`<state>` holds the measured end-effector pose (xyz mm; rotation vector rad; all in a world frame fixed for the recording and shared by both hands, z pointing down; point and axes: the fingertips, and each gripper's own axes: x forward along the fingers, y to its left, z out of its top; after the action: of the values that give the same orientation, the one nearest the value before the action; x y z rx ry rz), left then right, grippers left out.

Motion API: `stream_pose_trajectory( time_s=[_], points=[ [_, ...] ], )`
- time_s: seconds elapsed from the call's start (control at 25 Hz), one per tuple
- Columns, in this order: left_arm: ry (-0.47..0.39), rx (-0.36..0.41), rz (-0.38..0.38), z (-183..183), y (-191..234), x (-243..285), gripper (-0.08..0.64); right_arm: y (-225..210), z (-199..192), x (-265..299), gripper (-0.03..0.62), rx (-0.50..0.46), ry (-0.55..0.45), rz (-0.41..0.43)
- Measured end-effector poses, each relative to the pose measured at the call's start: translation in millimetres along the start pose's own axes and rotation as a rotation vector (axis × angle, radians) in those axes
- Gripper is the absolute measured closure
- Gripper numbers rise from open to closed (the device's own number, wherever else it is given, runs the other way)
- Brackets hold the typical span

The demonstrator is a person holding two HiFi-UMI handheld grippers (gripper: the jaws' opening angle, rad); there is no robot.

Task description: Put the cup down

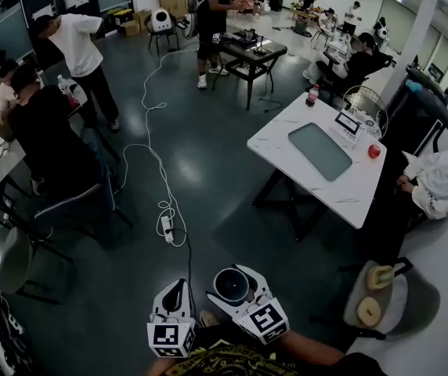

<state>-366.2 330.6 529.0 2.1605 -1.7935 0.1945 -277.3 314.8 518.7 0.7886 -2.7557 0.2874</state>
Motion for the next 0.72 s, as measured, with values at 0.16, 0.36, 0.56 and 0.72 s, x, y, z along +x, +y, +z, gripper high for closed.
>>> stream_pose_trajectory(
  time_s=[0.16,0.36,0.56,0.72],
  points=[
    [-0.009,-0.008,-0.022,4.2,-11.4,13.4,0.551,-17.4,0.8,-8.9,0.213,0.013,0.003,-0.03],
    [-0.02,-0.012,-0.054,11.7,-27.3,29.8,0.549,-42.1,7.2,-18.0,0.213,0.009,-0.002,-0.068],
    [-0.026,0.002,-0.081,22.4,-48.5,47.0,0.551,-67.6,14.2,-30.6,0.213,0.018,-0.028,-0.095],
    [-0.025,0.011,-0.104,30.4,-65.5,64.0,0.551,-89.3,18.6,-41.3,0.213,0.016,-0.025,-0.128]
  ],
)
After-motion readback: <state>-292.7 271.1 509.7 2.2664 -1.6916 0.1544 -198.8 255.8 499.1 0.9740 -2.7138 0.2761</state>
